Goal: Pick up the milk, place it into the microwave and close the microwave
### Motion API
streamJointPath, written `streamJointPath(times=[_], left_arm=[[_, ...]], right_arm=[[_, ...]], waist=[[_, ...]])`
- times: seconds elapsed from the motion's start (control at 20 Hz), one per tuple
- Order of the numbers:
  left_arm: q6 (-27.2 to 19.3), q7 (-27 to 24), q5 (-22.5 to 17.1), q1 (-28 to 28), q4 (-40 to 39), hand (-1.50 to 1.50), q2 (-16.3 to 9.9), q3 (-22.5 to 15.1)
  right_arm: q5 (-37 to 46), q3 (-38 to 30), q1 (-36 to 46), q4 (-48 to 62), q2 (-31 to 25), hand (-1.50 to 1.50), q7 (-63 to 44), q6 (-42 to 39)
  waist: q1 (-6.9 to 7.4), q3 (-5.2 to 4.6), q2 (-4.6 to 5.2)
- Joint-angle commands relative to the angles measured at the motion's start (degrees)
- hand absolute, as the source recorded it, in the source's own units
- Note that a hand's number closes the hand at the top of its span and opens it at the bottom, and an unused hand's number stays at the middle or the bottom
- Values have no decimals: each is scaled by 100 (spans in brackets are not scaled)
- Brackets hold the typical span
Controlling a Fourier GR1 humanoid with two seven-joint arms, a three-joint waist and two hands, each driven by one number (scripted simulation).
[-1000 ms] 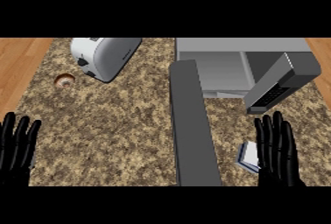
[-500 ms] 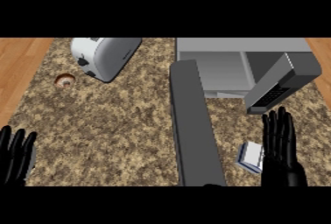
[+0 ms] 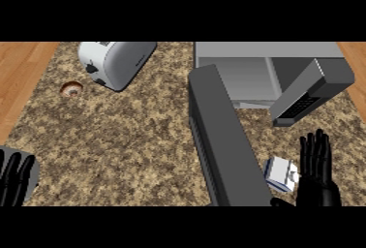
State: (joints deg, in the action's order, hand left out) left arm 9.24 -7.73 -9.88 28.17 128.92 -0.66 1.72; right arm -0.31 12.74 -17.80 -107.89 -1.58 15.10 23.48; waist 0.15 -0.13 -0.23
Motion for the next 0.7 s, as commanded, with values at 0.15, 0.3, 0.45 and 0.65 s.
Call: streamJointPath(times=[0.15, 0.3, 0.45, 0.65], left_arm=[[10, -64, 73, 280, 241, -150, 62, -45], [52, 48, -4, 20, 73, -150, -26, -35], [278, -399, -77, 363, -99, -150, 14, 54], [218, 37, -293, 387, 362, -150, -77, 172]], right_arm=[[-255, -239, -298, 998, 135, -150, 1096, -223], [-684, -727, -468, 674, -290, -150, 922, -603], [-654, -834, -242, 1712, -130, -150, 1676, -734], [-790, -974, -373, 2277, -169, -150, 2401, -1158]], waist=[[1, 15, 16], [-23, 14, 18], [8, 14, 16], [5, 15, 16]])
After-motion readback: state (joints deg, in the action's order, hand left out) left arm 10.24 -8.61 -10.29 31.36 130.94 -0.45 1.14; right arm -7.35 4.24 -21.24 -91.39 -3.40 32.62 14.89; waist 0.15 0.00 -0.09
